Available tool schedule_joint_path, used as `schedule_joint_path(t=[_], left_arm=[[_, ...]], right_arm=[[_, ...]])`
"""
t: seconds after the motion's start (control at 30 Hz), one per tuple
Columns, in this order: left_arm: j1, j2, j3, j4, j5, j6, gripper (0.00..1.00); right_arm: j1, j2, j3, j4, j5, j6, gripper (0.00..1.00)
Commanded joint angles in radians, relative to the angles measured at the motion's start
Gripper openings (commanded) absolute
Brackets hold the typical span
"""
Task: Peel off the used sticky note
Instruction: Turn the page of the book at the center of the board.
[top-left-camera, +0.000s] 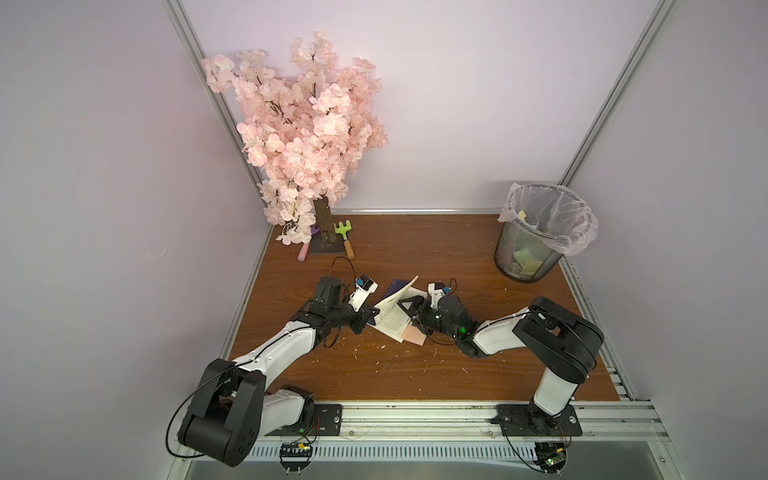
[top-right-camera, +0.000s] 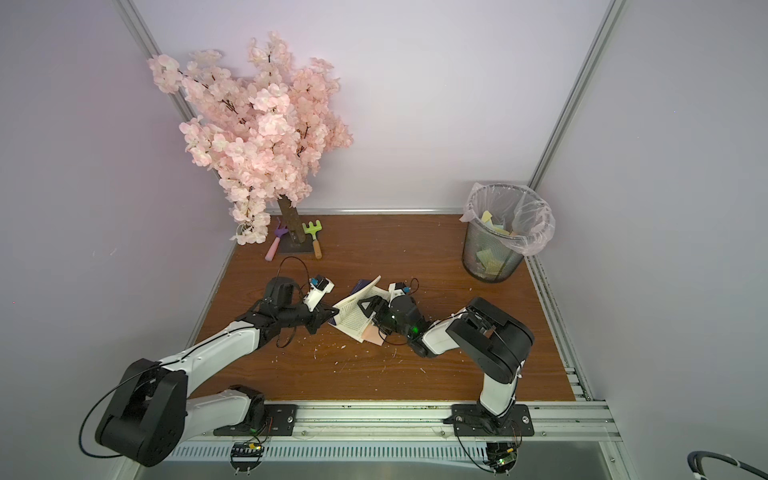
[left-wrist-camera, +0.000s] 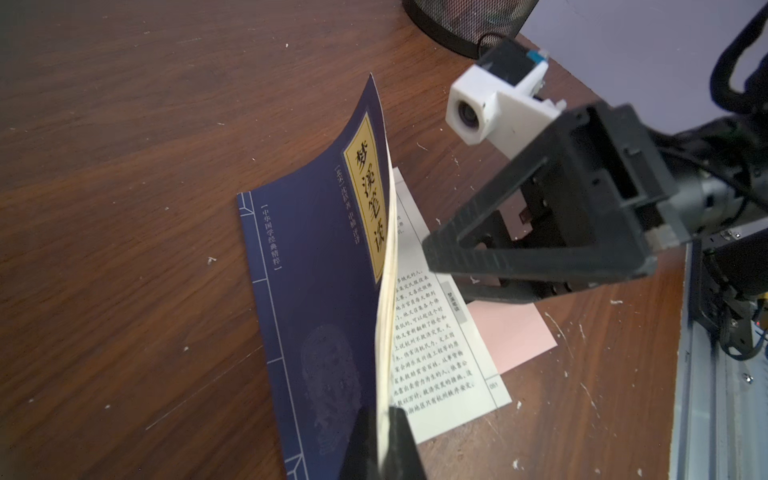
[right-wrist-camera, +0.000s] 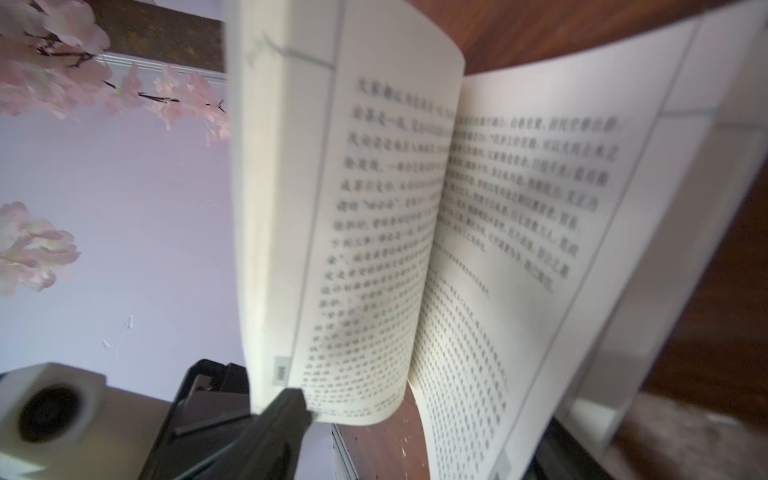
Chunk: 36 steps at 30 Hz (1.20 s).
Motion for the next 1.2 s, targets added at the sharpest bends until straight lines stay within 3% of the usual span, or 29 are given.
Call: schedule_joint_path(t=[0.0,0.33,0.47,0.5,0.6,0.7,0.9,1.03,1.17], left_arm=[[-0.017,0.022,0.03,-0.05,0.003,0.035,0.02],[-0.04,0.034,0.038,-0.075,0.006,0.057,0.02],[-0.043,0.033,0.042,-0.091,0.012,0.076,0.01],[-0.044,0.034,0.042,-0.095,0.014,0.083,0.05],[-0.047,0.035,0.056,-0.125,0.024,0.105,0.29],[-0.048,0.03,0.091,-0.185,0.041,0.136,0.44],[-0.051,-0.015,0.153,-0.287,0.022,0.206,0.88],[-0.081,-0.05,0.136,-0.296,-0.065,0.243,0.99],[-0.162,-0.09,0.083,-0.243,-0.222,0.26,0.99]], right_arm=[[-0.012,0.005,0.055,0.002,-0.028,-0.035,0.8],[-0.042,0.074,0.124,-0.019,-0.056,-0.016,0.8],[-0.053,0.113,0.125,0.011,-0.072,0.015,0.73],[-0.055,0.119,0.124,0.017,-0.076,0.021,0.71],[-0.056,0.123,0.121,0.01,-0.081,0.024,0.6],[-0.056,0.116,0.116,0.0,-0.082,0.023,0.49],[-0.059,0.118,0.118,0.003,-0.091,0.021,0.24],[-0.059,0.119,0.137,0.008,-0.109,0.027,0.15],[-0.06,0.096,0.14,-0.005,-0.11,0.045,0.12]])
